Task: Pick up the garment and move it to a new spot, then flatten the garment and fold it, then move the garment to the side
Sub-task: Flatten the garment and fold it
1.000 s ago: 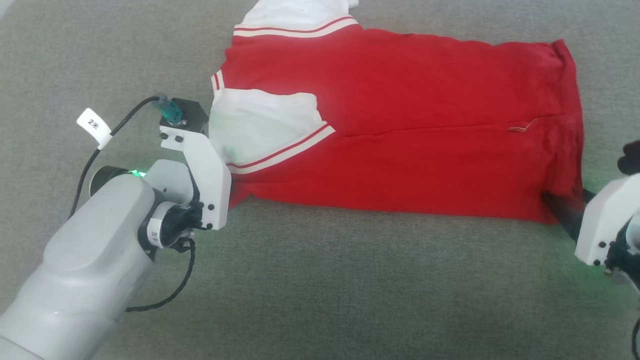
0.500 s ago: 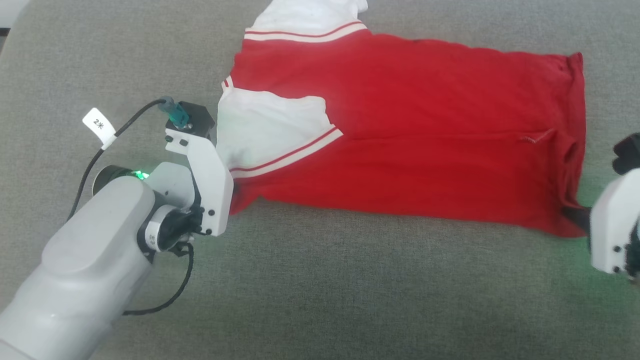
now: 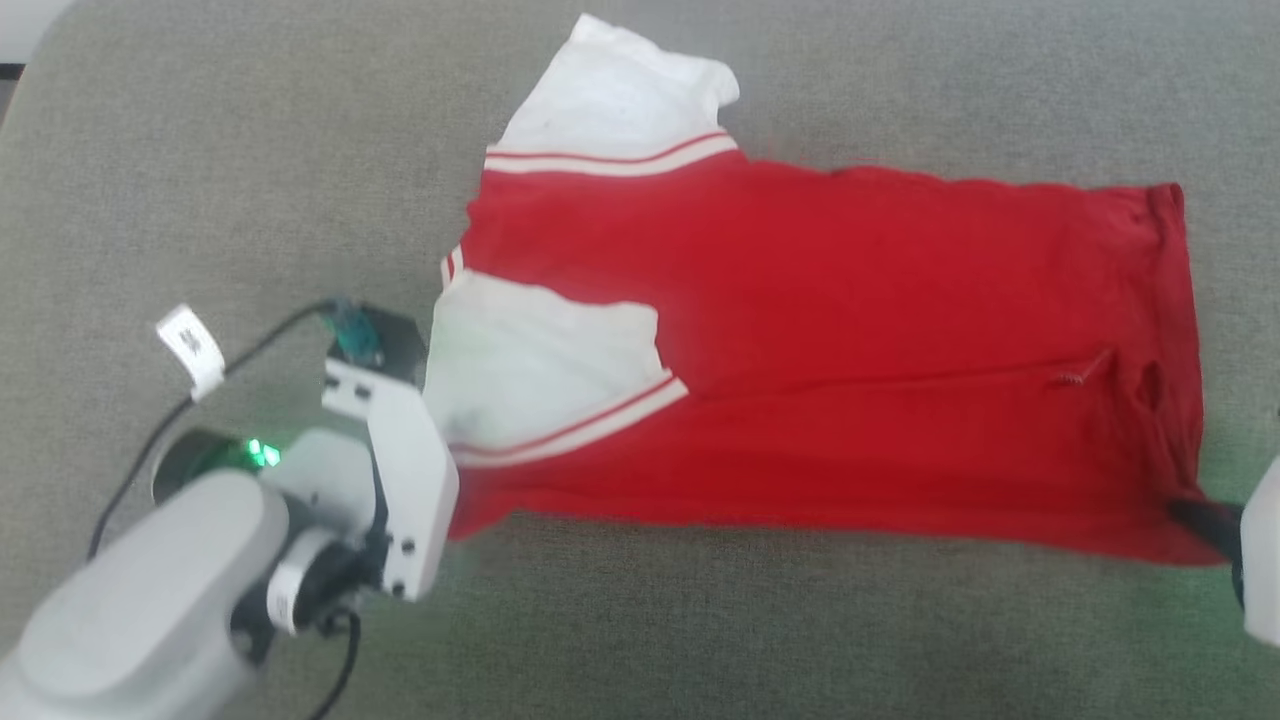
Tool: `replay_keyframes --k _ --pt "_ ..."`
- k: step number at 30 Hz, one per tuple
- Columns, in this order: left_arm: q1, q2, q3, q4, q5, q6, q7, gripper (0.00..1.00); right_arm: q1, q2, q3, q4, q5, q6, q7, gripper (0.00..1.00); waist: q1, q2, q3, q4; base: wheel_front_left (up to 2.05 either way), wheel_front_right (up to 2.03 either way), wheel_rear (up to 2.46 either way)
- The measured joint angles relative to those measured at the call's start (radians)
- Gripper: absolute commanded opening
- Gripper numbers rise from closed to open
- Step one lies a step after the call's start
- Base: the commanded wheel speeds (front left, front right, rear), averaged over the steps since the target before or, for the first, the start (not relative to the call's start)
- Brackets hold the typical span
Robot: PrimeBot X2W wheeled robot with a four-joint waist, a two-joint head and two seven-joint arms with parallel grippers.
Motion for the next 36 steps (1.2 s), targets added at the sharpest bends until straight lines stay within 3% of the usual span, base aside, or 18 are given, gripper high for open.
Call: replay_keyframes --k 3,6,7,8,9,11,17,27,29,32,36 --pt "0.05 0.017 -0.005 -0.055 -0.001 0.035 0.007 0.0 0.036 0.023 -0.018 0.002 0.0 0.0 0.0 0.0 0.0 0.0 0.007 -0.002 0.0 0.0 0.0" --pt "0.083 0.019 -0.007 -0.059 -0.004 0.044 -0.009 0.0 0.042 0.047 -0.018 0.027 -0.005 0.0 -0.025 0.0 0.0 0.0 0.014 -0.006 0.0 0.0 0.0" --pt "0.088 0.016 -0.008 -0.051 -0.004 0.043 -0.017 0.28 0.039 0.05 -0.012 0.043 -0.007 0.0 -0.037 0.0 0.0 0.0 0.015 -0.008 0.0 0.0 0.0" --pt "0.089 0.012 -0.008 -0.035 -0.004 0.042 -0.023 0.71 0.03 0.06 -0.007 0.058 -0.007 0.0 -0.047 0.23 0.0 0.0 0.016 -0.011 0.0 0.0 0.0" --pt "0.089 0.005 -0.008 -0.021 -0.008 0.039 -0.025 1.0 0.023 0.065 -0.003 0.074 -0.013 0.0 -0.064 0.35 0.0 0.0 0.017 -0.013 0.0 0.0 0.0" --pt "0.089 -0.001 -0.004 0.005 -0.012 0.029 -0.034 1.0 0.004 0.067 0.018 0.104 -0.021 0.0 -0.084 1.0 0.0 0.0001 0.015 -0.019 0.0 0.0 0.0" --pt "0.075 0.004 0.007 0.027 -0.02 0.026 -0.031 1.0 -0.031 0.085 0.046 0.151 -0.014 0.001 -0.137 1.0 0.0 0.0 -0.003 -0.036 0.0 0.0 0.0" --pt "-0.031 0.146 0.058 -0.081 0.007 0.053 0.062 1.0 -0.053 0.087 0.013 0.08 -0.012 0.0 -0.276 1.0 0.0 0.0 -0.026 -0.1 0.0 0.0 0.0" --pt "-0.064 0.159 0.069 -0.085 0.017 0.043 0.064 1.0 -0.068 0.104 0.014 0.056 -0.013 -0.001 -0.338 1.0 0.0 0.0 -0.027 -0.122 0.0 0.0 0.0" --pt "-0.129 0.165 0.081 -0.063 0.057 -0.019 0.015 1.0 -0.111 0.14 0.01 0.025 -0.047 -0.001 -0.471 1.0 0.0 0.0 -0.024 -0.16 0.0 0.0 0.0" --pt "-0.2 0.15 0.1 0.034 0.073 -0.071 -0.045 1.0 -0.174 0.166 0.042 0.015 -0.118 -0.001 -0.676 1.0 0.0 0.0 -0.013 -0.218 0.0 0.0 0.0"
